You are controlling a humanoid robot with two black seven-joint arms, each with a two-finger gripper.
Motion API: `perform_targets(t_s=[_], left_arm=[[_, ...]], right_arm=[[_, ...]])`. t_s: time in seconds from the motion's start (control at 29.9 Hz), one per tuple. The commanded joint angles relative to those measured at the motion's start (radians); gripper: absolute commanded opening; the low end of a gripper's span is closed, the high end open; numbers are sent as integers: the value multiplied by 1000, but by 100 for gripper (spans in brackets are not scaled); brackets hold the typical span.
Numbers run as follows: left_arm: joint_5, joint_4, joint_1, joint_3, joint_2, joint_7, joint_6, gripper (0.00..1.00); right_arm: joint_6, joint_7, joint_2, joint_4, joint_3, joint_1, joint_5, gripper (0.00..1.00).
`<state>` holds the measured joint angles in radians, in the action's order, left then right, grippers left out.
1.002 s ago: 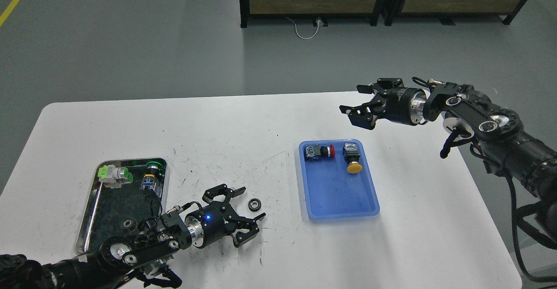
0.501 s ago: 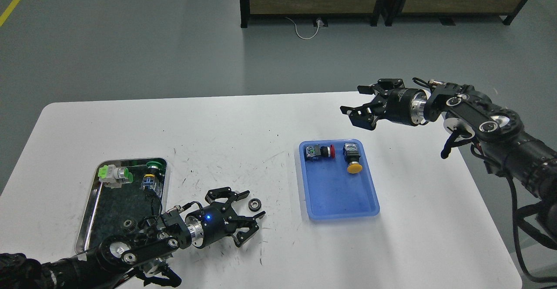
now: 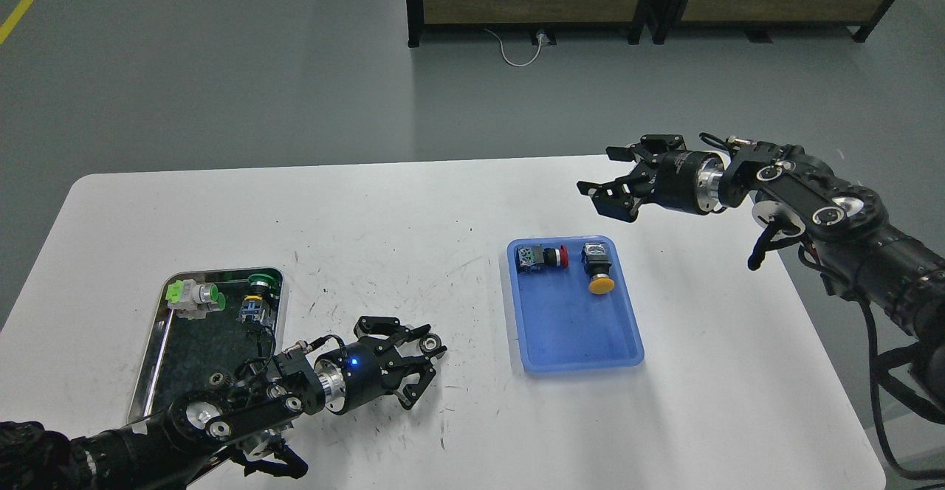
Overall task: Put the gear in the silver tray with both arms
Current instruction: 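Reach the left gripper to the second gear on the table and grasp, then carry the second gear with the left gripper into the silver tray and release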
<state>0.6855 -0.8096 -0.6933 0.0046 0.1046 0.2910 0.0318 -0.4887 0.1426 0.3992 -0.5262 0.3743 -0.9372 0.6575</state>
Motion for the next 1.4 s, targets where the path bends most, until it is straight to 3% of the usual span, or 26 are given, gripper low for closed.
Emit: perform_targets(t_s=[0.0,0.23,0.43,0.74,1.04,1.37], left_arm=[[0,0,1,0,0,-10,7,31],[-14,-17,-14,-24,46,-13,14,29],[-87,-124,-60,-66,268,-1,40,29],[-101,-299,-17,-123,612,8,71,29],[-112,-292,119,-132,655,20,51,30],[-215,-243,153,-132,659,20,37,32]], right_arm=[[0,0,1,0,0,0,1,78],[0,0,1,2,0,0,1,78],[0,2,1,2,0,0,1,78],[0,2,-19,14,0,-9,1,78],[0,0,-34,26,0,-15,1,78],[0,0,-57,48,-1,-17,1,78]])
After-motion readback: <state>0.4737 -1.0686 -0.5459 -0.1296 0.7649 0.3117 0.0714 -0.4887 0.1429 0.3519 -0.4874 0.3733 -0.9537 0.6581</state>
